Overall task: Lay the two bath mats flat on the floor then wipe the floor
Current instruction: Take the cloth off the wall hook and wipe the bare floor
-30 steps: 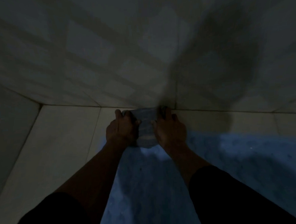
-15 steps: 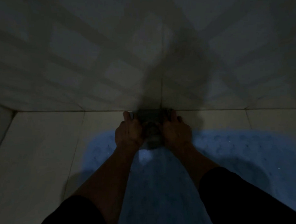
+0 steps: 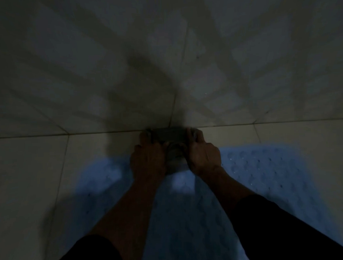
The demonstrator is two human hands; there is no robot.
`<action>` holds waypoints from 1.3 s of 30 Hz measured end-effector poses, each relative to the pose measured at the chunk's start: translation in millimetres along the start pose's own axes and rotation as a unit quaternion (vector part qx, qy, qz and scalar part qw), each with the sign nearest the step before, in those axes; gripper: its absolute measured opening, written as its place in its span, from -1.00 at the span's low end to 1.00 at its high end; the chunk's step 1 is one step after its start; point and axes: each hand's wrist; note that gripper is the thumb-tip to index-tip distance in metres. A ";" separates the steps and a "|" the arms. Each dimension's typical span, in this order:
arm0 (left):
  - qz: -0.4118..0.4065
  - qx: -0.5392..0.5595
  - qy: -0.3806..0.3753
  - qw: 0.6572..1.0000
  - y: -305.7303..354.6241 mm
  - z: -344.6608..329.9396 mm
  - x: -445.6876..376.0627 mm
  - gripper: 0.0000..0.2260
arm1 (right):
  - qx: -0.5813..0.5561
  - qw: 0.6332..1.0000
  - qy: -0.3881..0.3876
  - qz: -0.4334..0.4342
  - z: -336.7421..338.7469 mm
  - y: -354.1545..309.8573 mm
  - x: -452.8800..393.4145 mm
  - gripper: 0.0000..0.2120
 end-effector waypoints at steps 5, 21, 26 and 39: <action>-0.002 0.032 -0.018 0.999 6.1 2.8 -3.5 -0.53 | 0.023 0.999 -0.009 -0.020 4.7 3.6 -0.4 -0.43; 0.030 0.073 0.005 0.997 90.3 -23.9 -1.5 -0.53 | -0.060 0.998 0.020 0.013 10.6 97.7 -5.2 -0.44; -0.010 0.068 -0.004 0.998 127.7 -15.8 6.2 -0.47 | -0.060 0.997 0.046 0.024 17.1 136.8 -7.9 -0.43; -0.053 -0.009 -0.012 0.999 240.9 -30.3 10.3 -0.45 | -0.105 0.993 0.053 -0.021 23.6 252.9 1.4 -0.43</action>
Point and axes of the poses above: each hand's wrist, its own x-axis away from the middle knuckle, its own z-axis out of the back of the hand, y = z × x, and after that the axes turned 1 degree about y, right-handed
